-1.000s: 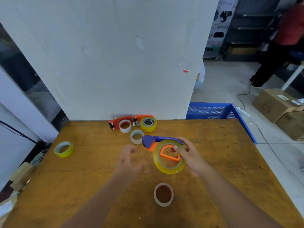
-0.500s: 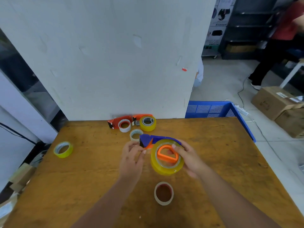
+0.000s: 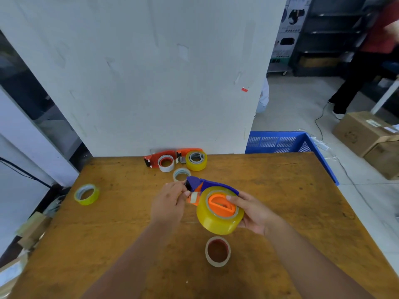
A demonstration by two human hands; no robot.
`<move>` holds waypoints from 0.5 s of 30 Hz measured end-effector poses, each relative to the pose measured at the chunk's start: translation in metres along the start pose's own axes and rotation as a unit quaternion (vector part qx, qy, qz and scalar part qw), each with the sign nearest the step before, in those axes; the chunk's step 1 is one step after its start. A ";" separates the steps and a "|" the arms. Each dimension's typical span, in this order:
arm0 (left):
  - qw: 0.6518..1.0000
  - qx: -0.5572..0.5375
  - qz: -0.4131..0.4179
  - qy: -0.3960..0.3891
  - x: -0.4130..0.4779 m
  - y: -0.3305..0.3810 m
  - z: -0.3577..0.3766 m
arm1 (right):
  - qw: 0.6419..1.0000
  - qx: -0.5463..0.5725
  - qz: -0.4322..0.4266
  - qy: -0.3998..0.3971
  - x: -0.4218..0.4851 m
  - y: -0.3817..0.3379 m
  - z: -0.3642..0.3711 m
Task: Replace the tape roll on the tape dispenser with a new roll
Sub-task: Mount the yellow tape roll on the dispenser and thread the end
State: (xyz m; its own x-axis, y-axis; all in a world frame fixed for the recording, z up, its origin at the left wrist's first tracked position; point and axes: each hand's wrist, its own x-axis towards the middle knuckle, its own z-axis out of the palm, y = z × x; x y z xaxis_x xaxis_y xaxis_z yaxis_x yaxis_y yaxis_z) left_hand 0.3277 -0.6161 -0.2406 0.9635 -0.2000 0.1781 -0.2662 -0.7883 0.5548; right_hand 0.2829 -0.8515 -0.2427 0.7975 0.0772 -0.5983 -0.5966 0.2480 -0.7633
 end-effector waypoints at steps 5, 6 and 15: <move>0.999 -0.033 0.015 0.012 0.007 -0.001 -0.003 | 1.000 -0.015 0.016 -0.014 -0.001 -0.009 0.002; 0.999 -0.027 0.021 0.013 0.008 -0.001 -0.003 | 0.999 -0.016 0.020 -0.020 -0.002 -0.012 0.001; 0.992 0.048 0.082 0.079 0.025 0.000 -0.023 | 0.998 -0.042 0.019 -0.050 -0.003 -0.031 0.002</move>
State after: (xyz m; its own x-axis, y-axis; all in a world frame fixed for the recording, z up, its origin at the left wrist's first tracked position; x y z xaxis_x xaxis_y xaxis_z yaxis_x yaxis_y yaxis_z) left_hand 0.3511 -0.6075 -0.2173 0.8891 -0.2425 0.3882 -0.4073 -0.8060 0.4295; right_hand 0.2992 -0.8569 -0.2171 0.7765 0.1827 -0.6030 -0.6287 0.1614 -0.7607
